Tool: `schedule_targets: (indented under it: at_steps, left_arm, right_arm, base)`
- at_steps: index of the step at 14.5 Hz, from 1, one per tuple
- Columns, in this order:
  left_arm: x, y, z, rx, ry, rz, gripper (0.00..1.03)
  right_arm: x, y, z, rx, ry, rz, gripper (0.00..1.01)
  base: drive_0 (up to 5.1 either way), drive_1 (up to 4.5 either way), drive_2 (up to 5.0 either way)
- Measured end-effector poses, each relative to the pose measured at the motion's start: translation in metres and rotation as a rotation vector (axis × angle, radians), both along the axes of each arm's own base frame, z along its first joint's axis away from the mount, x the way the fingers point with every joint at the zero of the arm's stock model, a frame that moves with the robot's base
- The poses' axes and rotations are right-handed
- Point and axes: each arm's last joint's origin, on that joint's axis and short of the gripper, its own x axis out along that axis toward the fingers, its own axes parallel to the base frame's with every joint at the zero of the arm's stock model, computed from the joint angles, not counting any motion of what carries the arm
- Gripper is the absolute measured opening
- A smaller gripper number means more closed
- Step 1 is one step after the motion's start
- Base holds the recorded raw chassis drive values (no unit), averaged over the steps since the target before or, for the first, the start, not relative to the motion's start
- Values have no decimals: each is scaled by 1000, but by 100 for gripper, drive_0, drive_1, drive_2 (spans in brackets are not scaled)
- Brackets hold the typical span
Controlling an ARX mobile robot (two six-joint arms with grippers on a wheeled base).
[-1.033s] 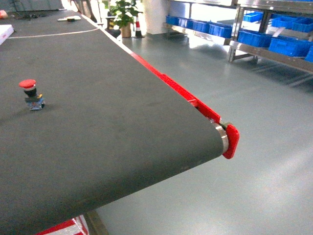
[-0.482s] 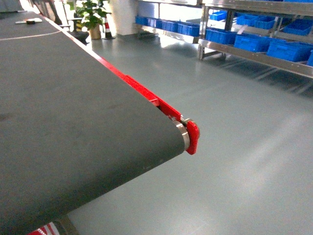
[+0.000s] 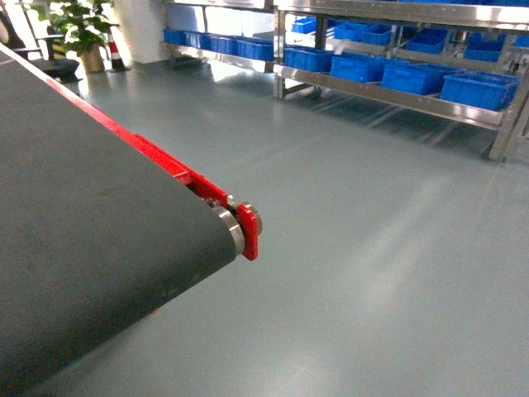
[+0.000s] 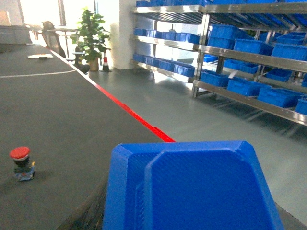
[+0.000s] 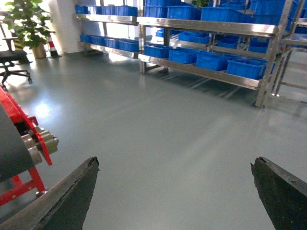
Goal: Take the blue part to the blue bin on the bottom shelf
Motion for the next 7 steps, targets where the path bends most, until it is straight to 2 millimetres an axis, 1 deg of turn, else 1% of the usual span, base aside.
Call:
schedule_targets:
  at_steps: [7]
  left_arm:
    - [0, 0, 0, 0, 0, 0, 44]
  right_arm:
    - [0, 0, 0, 0, 0, 0, 98]
  base:
    - [-156, -156, -156]
